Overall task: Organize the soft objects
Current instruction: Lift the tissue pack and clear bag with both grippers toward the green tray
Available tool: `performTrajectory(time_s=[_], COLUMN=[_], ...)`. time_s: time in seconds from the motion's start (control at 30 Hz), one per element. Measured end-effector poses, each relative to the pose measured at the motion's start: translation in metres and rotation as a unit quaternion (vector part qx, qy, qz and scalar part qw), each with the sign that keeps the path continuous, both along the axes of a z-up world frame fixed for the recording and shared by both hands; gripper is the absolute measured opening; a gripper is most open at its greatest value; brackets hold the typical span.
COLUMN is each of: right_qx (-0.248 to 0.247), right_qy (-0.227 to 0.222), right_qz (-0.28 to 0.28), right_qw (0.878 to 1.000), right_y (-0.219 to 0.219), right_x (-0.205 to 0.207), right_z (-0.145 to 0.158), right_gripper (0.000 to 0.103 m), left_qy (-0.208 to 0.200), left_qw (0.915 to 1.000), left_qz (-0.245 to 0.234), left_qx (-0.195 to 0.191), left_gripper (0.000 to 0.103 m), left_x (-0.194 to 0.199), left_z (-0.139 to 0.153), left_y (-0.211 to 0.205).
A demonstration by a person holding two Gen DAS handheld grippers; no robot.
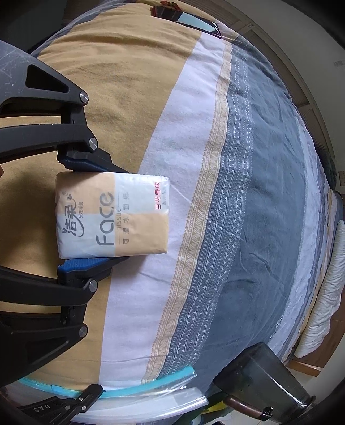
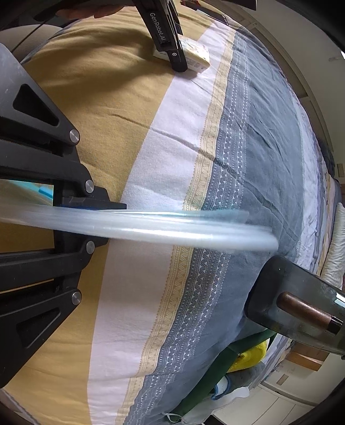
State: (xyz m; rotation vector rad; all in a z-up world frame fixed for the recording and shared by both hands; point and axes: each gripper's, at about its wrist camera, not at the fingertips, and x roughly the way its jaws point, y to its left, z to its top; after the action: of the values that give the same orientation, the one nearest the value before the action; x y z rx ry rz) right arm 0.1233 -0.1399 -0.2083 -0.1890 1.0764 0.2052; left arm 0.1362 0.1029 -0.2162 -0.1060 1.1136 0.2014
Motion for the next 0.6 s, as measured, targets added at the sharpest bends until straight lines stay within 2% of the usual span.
performTrajectory(time_s=[0.4, 0.6], right_qx=[0.026, 0.041], right_qy=[-0.002, -0.017], right_qz=[0.003, -0.023], right_qw=[1.0, 0.999], right_y=[-0.018, -0.06], right_x=[-0.006, -0.01], right_z=[0.016, 0.043], right_gripper=[0.003, 0.003], left_qy=[-0.024, -0.041], left_qw=[0.9987, 0.9954], left_qz=[-0.044, -0.085], left_qx=[-0.008, -0.015], left_gripper=[0.046, 0.046], left_x=[-0.008, -0.01], left_z=[0.035, 0.06], left_y=[-0.045, -0.084])
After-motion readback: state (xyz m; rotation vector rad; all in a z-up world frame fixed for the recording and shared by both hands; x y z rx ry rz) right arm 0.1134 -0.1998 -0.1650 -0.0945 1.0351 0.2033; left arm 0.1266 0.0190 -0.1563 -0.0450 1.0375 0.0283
